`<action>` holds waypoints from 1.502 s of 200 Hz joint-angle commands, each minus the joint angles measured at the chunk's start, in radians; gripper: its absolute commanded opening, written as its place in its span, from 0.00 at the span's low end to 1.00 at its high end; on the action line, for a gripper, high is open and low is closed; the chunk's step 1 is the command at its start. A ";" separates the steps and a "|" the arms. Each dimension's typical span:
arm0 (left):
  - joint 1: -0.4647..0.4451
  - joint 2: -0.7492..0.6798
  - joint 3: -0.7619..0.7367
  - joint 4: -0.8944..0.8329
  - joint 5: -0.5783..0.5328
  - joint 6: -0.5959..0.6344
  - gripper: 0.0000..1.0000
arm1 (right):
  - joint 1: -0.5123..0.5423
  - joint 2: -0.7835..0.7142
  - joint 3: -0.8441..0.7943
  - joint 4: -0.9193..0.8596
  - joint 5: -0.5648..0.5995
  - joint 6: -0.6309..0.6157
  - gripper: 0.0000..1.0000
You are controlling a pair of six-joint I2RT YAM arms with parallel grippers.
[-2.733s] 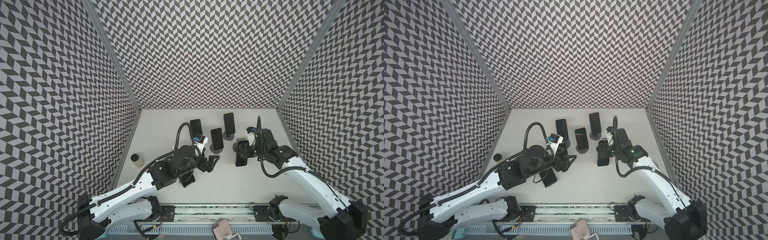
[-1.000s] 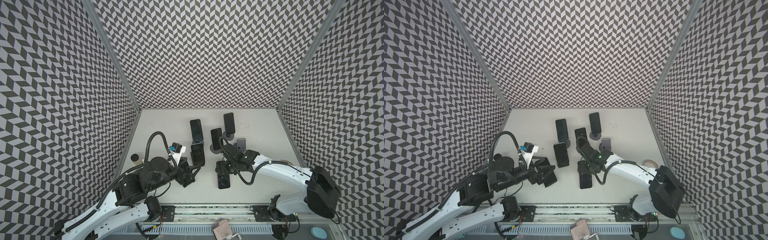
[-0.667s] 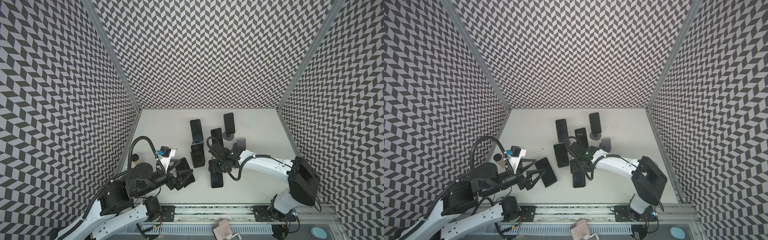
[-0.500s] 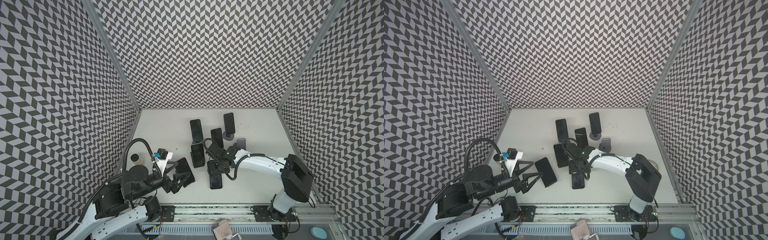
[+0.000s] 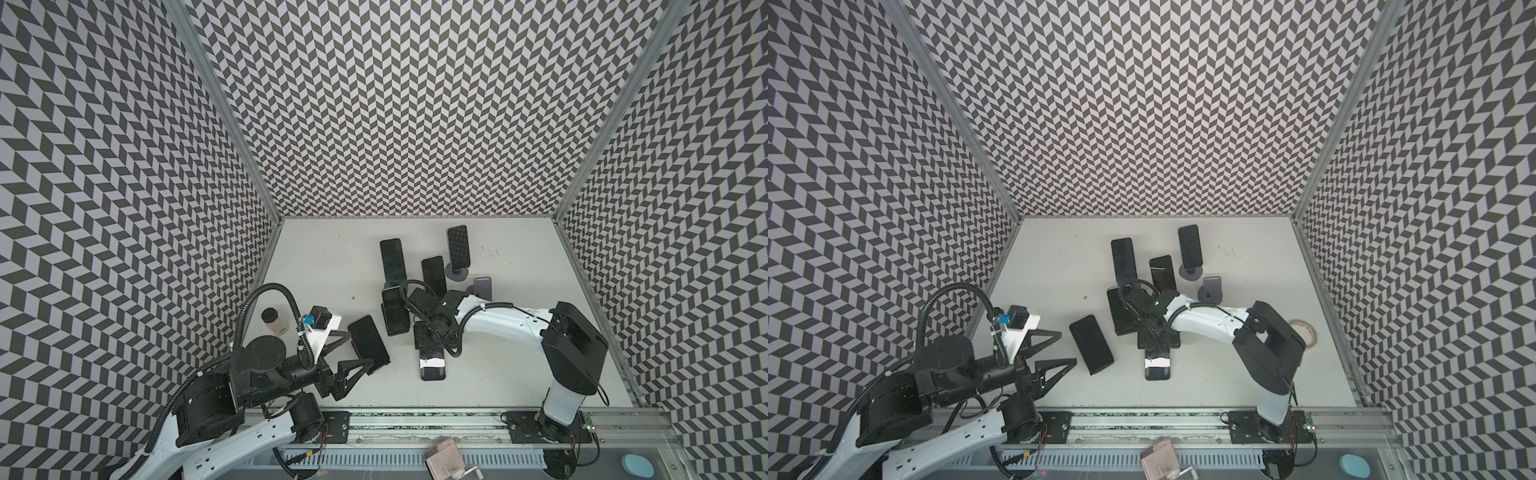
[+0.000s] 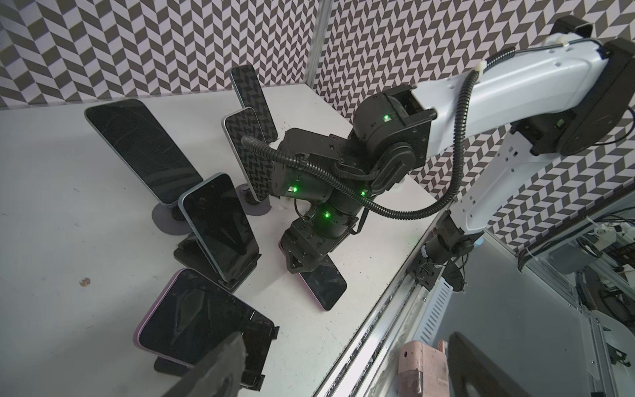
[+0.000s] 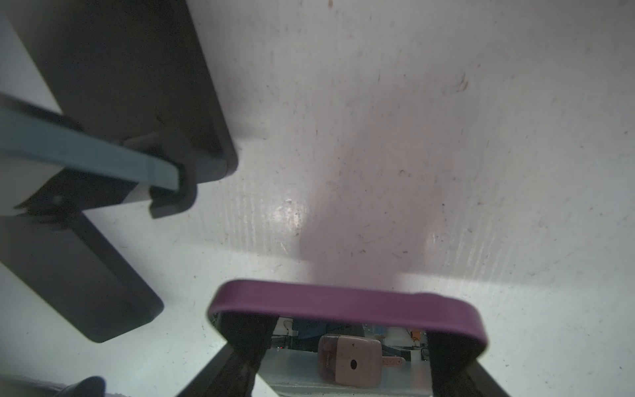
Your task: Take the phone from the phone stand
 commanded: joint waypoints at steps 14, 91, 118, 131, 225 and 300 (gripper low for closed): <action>-0.006 0.014 0.007 -0.039 0.053 0.022 0.92 | 0.008 0.012 0.009 -0.015 0.006 0.047 0.57; -0.005 0.027 -0.018 -0.039 0.048 0.071 0.93 | 0.007 0.043 -0.001 -0.009 0.009 0.038 0.59; -0.005 0.029 -0.018 -0.046 0.044 0.099 0.93 | 0.007 0.059 -0.010 0.003 0.005 0.041 0.59; -0.005 0.033 -0.014 -0.051 0.039 0.108 0.94 | 0.008 0.067 -0.012 0.009 0.005 0.042 0.59; -0.005 0.050 -0.005 -0.059 0.024 0.141 0.95 | 0.009 0.098 -0.033 0.045 -0.011 0.046 0.62; -0.005 0.037 0.006 -0.080 0.020 0.141 0.95 | 0.021 0.126 -0.033 0.045 0.008 0.058 0.70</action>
